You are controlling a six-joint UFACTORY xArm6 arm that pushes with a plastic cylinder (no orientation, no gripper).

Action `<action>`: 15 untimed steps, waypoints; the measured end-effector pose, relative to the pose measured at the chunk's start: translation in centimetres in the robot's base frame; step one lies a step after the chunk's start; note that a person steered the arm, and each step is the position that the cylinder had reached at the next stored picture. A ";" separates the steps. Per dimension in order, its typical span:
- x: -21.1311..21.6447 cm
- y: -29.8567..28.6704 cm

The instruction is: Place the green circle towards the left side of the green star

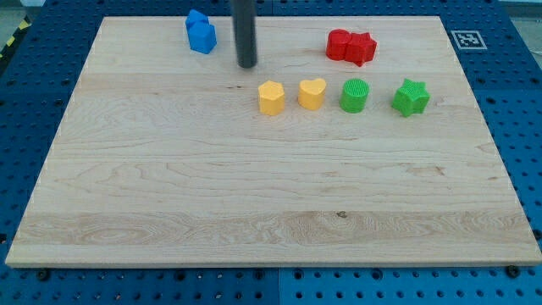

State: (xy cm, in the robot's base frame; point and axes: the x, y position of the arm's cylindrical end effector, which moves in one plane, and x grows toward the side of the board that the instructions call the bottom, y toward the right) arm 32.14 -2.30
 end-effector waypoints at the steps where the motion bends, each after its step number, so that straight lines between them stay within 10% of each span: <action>1: 0.6 4.6; 9: 14.8 13.0; 15: 9.9 17.0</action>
State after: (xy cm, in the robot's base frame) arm 42.06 14.74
